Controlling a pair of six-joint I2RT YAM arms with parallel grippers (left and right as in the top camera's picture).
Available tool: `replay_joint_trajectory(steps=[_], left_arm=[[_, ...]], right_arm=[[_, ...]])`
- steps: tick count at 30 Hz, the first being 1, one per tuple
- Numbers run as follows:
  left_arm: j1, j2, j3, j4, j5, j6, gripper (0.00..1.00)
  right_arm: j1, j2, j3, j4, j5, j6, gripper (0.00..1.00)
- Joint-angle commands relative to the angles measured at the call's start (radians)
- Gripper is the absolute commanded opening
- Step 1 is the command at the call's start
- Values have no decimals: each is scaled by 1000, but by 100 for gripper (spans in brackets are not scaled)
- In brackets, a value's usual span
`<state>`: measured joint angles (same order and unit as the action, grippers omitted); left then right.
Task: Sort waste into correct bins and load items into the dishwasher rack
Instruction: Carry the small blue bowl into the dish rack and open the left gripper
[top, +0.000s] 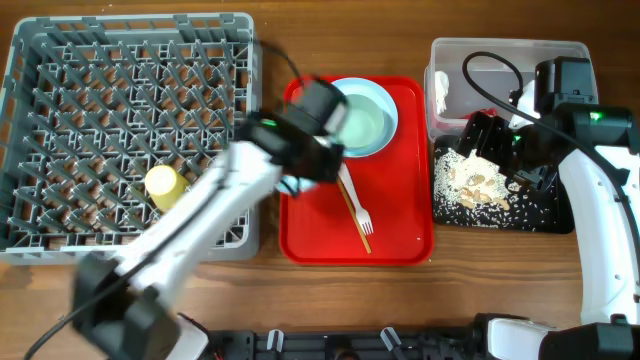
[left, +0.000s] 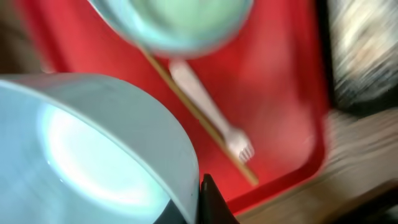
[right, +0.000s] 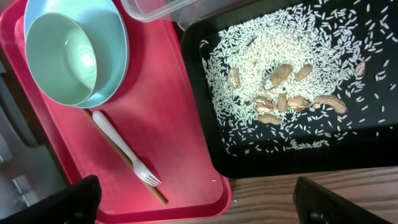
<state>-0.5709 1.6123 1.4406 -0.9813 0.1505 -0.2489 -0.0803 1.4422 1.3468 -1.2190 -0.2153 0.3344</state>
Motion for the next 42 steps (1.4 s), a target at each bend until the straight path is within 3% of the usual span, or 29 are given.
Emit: replay_joint_trajectory(steps=[1,7,14,26,42], left_arm=[[185,-98,22,-2,161,128,4],[481,-82,22,-18,583,290,4],[687,3,22,-15,860,377,4],[791,194,21,3,983,407,4],[876,316,18,-14,970,406,4]], right_arm=[[-2,-12,6,0,18,-25,100],[-2,-12,6,1,18,-47,100],[-2,-12,6,3,18,-48,100],[-2,-12,6,5,17,-68,100],[-2,-12,6,-2,17,-69,100]])
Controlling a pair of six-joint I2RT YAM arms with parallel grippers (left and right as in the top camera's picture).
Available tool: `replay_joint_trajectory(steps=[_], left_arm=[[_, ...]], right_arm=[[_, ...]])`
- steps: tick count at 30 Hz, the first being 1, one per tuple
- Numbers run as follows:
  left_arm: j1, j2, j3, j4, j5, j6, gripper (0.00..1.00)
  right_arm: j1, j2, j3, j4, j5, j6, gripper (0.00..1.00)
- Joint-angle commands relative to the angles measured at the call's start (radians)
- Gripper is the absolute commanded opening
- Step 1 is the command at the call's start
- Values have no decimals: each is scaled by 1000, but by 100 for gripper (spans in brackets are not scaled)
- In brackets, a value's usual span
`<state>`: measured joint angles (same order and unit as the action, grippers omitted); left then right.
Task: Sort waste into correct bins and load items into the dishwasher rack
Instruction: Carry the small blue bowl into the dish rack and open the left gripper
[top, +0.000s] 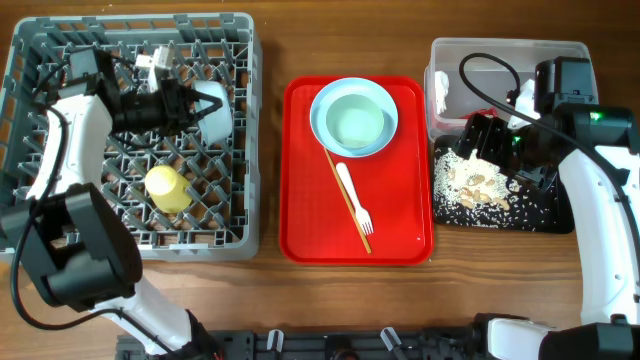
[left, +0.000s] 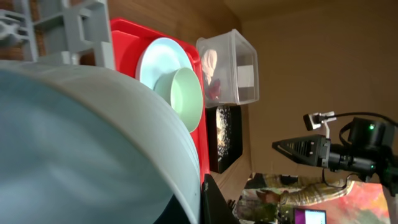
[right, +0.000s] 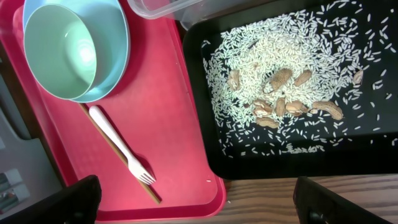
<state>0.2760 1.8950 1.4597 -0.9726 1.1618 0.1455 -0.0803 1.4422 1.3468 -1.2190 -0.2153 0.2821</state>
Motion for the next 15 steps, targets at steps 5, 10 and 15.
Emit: replay_joint_trajectory(steps=[5,10,15], left_arm=[[61,34,-1,-116,-205,12,4],[71,33,-1,-173,-342,11,17],[88,33,-1,-218,-345,11,56]], right_arm=[[-2,-12,6,-1,17,-17,100],[-2,-11,6,-2,17,-16,100],[-2,-11,6,-2,17,-17,100]])
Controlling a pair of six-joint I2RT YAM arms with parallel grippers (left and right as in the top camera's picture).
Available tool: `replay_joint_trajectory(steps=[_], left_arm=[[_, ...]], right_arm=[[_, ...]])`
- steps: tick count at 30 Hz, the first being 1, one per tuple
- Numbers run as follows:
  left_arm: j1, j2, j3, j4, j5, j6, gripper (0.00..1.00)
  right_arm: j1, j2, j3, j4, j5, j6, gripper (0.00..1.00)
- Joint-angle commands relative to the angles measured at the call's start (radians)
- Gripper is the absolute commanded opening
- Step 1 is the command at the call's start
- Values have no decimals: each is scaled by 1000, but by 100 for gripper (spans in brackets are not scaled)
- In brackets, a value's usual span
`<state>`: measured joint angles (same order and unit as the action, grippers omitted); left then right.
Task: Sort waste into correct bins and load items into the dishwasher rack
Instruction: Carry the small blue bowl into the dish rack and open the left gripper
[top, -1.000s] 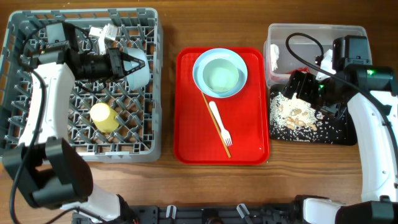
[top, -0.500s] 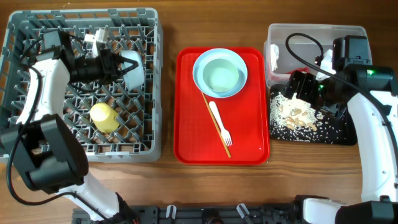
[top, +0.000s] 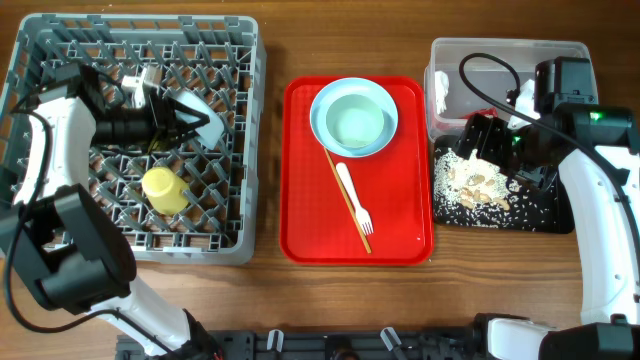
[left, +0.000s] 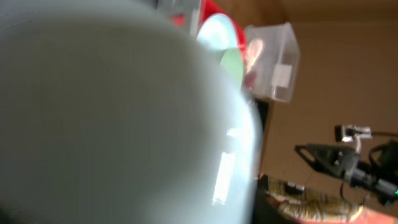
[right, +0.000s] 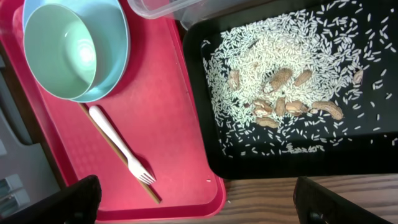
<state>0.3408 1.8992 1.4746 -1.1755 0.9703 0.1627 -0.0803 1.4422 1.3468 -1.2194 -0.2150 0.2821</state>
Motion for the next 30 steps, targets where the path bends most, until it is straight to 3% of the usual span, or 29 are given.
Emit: replay_joint_trajectory(steps=[1,6,20,30], left_arm=[[26,29,-16,-21,-154,-6,62],[42,29,-16,-50,-154,-6,100],[96,-143,2,-73,-154,-18,100],[28,-331,7,-14,-225,-154,100]], right_arm=[[-2,-12,6,-2,17,-17,100],[-2,-11,6,-2,17,-18,100],[-2,-11,6,2,17,-18,100],[-2,-11,6,3,17,-18,100]])
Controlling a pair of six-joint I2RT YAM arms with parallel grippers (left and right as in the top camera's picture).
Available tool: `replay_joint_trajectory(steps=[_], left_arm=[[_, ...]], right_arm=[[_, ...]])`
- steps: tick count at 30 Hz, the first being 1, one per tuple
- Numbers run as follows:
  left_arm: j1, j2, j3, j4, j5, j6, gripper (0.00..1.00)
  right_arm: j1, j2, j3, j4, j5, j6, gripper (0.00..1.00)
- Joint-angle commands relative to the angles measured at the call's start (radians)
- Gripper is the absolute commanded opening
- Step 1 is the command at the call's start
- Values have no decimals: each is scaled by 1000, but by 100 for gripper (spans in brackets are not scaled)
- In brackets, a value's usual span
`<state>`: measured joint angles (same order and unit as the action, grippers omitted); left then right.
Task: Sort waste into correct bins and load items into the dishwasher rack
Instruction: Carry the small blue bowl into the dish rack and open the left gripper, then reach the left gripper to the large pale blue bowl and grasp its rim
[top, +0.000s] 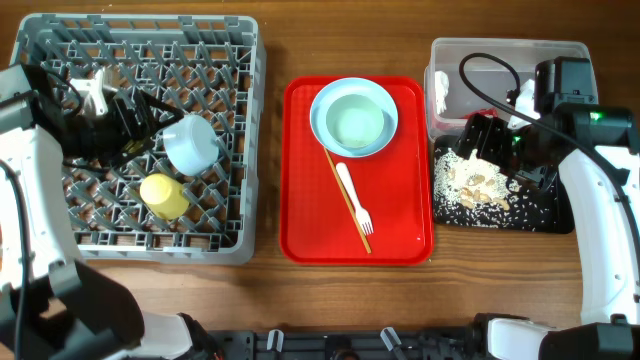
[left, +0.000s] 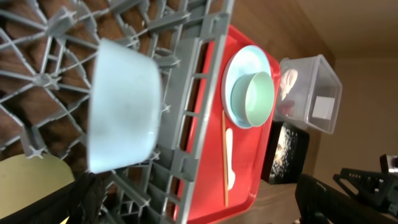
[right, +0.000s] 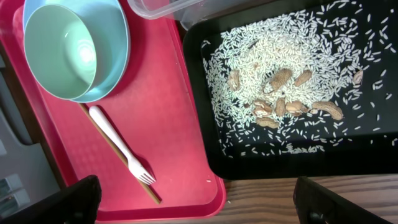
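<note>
A light blue cup (top: 192, 143) lies tilted on the pegs of the grey dishwasher rack (top: 250, 120), free of any grip; the left wrist view shows the cup (left: 124, 106) too. My left gripper (top: 148, 128) is open just left of it, and its jaws (left: 202, 202) hold nothing. A yellow cup (top: 163, 193) sits in the rack below. On the red tray (top: 400, 220) are a green bowl in a blue bowl (top: 353, 118), a white fork (top: 355, 205) and a chopstick (right: 118, 155). My right gripper (right: 202, 199) hangs open over the black bin (right: 280, 149) of rice and peanuts.
A clear plastic bin (top: 500, 60) with bits of waste stands behind the black bin at the right. The rack fills the left of the table, and the tray lies between rack and bins. Bare wood runs along the front edge.
My left gripper was shut on the light blue cup in the rack; now it is open and drawn back to the left, and the cup rests on the pegs. The right arm is unchanged.
My left gripper first held the light blue cup over the left side of the red tray. Then it held the cup over the rack, then low among the pegs. Now the cup lies in the rack, let go. The right gripper stayed open over the black bin throughout.
</note>
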<state>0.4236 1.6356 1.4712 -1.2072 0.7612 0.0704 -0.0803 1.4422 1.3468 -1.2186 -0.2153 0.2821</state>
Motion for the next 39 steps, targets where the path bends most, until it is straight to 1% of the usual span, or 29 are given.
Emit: replay_joint_trajectory(steps=[1,5,7,9,11,14,16,18,21,23,24,25,28,31,36,39], left_arm=[[-80,-83,10,26,-32,-83,100],[-227,-126,10,90,-200,-182,100],[-310,-133,10,141,-244,-212,100],[-413,-132,10,224,-248,-213,100],[-505,-126,10,315,-248,-212,100],[-593,-116,10,431,-251,-220,100],[-646,-106,10,501,-273,-274,100],[-703,-94,10,543,-373,-327,100],[-787,-67,10,566,-542,-337,100],[-835,-39,33,566,-599,-337,100],[-856,-18,64,556,-612,-337,100],[-885,20,137,529,-625,-338,100],[-917,94,267,481,-636,-340,100],[-946,179,357,448,-689,-340,100],[-998,293,365,462,-701,-309,100],[-1036,375,365,459,-726,-310,100]], right_arm=[[-2,-11,6,2,18,-18,100],[-2,-11,6,2,17,-15,100],[-2,-12,6,1,18,-13,100],[-2,-11,6,0,19,-13,100],[-2,-12,6,-18,91,48,100],[-9,-12,6,-72,262,207,100],[-21,-12,6,-79,294,222,100],[-40,-12,6,-76,294,222,100],[-66,-12,6,-77,276,214,100],[-82,-12,6,-76,251,195,100],[-89,-12,6,-73,235,176,100],[-93,-12,6,-75,230,161,100],[-94,-12,6,-80,229,139,100],[-94,-12,6,-85,229,138,100],[-94,-12,6,-85,225,136,100],[-94,-12,6,-86,225,132,100]])
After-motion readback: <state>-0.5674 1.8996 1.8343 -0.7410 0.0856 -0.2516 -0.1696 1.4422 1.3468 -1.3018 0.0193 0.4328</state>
